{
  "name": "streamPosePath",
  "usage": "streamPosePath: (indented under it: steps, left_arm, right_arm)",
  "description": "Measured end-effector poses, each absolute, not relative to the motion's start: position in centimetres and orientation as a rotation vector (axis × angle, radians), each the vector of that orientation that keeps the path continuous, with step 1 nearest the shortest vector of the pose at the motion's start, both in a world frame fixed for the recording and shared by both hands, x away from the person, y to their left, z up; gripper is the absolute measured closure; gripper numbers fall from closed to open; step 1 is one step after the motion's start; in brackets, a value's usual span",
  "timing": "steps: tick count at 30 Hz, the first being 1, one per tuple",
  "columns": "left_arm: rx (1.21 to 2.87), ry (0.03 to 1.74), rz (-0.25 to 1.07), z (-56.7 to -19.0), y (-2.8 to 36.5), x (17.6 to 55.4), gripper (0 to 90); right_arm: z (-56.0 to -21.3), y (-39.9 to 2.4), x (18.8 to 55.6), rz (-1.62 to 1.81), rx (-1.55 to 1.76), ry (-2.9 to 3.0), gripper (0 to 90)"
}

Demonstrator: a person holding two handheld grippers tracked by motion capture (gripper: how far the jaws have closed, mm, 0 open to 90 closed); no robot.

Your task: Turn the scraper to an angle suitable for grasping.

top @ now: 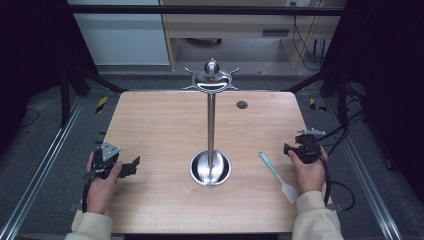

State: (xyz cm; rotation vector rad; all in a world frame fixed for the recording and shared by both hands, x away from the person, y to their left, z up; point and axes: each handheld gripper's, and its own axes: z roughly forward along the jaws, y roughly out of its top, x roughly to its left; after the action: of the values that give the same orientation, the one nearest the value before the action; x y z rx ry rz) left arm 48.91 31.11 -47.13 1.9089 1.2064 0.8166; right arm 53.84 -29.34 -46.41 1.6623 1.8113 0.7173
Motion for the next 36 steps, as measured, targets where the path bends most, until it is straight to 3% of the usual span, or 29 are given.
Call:
streamPosePath:
  steps: [11,20,21,31,36]
  left_arm:
    - [1.937,1.191,0.805,-47.4,30.6,48.9,3.3]
    - [1.943,1.188,0.802,-47.4,30.6,48.9,3.3]
    - [1.944,1.187,0.803,-47.4,30.6,48.9,3.3]
    - [1.959,1.17,0.804,-47.4,30.3,48.9,3.3]
    - [1.964,1.159,0.814,-47.3,30.2,49.0,3.3]
  right_arm:
    - [-46.4,-28.5,53.8,0.662,1.615,1.834,42.4]
    - [-46.2,-27.0,53.8,0.646,1.545,1.928,57.8]
    - [-46.3,-26.6,53.9,0.634,1.52,1.962,63.3]
    - [-46.2,-25.0,53.6,0.676,1.45,2.06,84.8]
    - [-46.4,-24.5,53.6,0.665,1.419,2.114,90.0]
